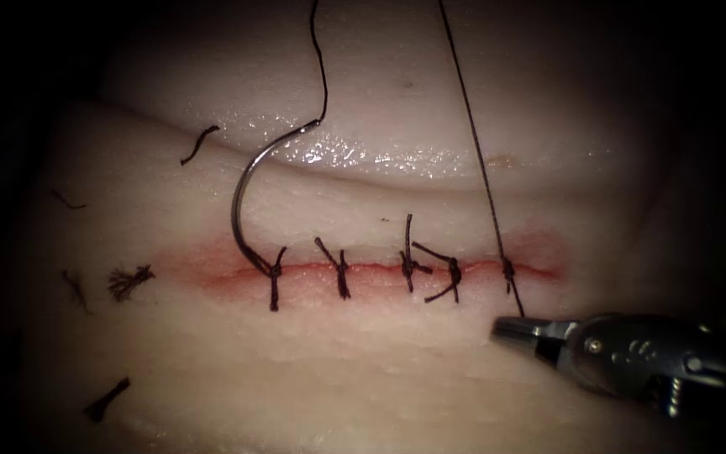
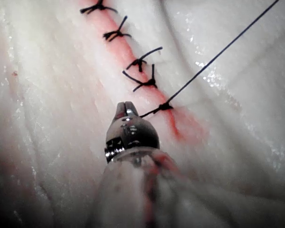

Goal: Wound Closure

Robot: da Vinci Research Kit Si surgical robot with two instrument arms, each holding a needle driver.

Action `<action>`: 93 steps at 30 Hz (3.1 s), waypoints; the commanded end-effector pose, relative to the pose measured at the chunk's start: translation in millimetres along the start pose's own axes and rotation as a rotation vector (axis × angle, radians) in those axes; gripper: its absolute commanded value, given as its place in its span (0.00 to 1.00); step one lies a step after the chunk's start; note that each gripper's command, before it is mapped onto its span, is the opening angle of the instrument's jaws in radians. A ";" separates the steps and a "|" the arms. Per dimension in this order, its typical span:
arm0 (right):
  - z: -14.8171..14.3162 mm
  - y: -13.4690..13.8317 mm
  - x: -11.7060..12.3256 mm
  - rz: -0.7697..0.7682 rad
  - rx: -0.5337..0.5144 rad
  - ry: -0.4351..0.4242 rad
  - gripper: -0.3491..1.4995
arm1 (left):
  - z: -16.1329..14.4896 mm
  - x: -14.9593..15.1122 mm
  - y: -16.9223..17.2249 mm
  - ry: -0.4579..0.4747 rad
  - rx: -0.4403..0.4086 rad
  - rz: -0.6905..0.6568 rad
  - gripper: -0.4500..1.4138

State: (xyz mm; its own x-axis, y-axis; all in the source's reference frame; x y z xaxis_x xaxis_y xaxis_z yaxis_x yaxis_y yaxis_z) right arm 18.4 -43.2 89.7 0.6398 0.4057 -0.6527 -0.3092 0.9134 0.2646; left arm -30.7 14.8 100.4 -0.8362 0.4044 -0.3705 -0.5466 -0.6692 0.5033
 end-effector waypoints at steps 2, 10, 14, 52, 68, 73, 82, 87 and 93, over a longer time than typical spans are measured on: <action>0.9 -0.8 -0.3 -0.002 0.001 0.003 0.00 | 0.7 0.5 -0.1 0.005 0.031 0.003 0.00; 0.7 -1.8 -1.2 0.002 0.009 -0.002 0.00 | 1.2 0.6 -3.3 -0.016 0.114 0.035 0.00; 0.7 -2.4 -1.7 0.001 0.026 -0.017 0.00 | 1.1 0.6 -3.4 -0.017 0.115 0.044 0.00; -3.6 4.6 2.6 0.245 -0.057 0.155 0.79 | -21.0 -0.7 -3.2 0.384 -0.154 -0.234 0.00; 2.9 7.6 0.7 0.286 -0.106 0.072 0.71 | -32.2 1.5 -5.2 0.463 -0.081 -0.308 0.00; 3.6 7.8 0.4 0.296 -0.112 0.066 0.70 | -34.0 2.3 -5.8 0.481 -0.074 -0.324 0.00; 5.2 7.4 1.6 0.306 -0.111 0.060 0.67 | -36.1 3.2 -6.3 0.489 -0.062 -0.338 0.00; 6.4 7.2 2.2 0.311 -0.107 0.061 0.66 | -36.3 3.2 -6.3 0.498 -0.052 -0.344 0.00; 7.3 6.8 2.0 0.305 -0.104 0.057 0.66 | -36.8 3.2 -6.4 0.512 -0.047 -0.348 0.00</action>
State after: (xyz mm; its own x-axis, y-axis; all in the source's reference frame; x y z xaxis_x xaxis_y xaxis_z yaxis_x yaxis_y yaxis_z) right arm 21.8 -35.7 94.8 0.4666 0.6573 -0.5918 -0.5567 0.7382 0.3809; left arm -27.7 -2.7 66.5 -0.4747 0.2597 -0.8410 -0.7720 -0.5818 0.2560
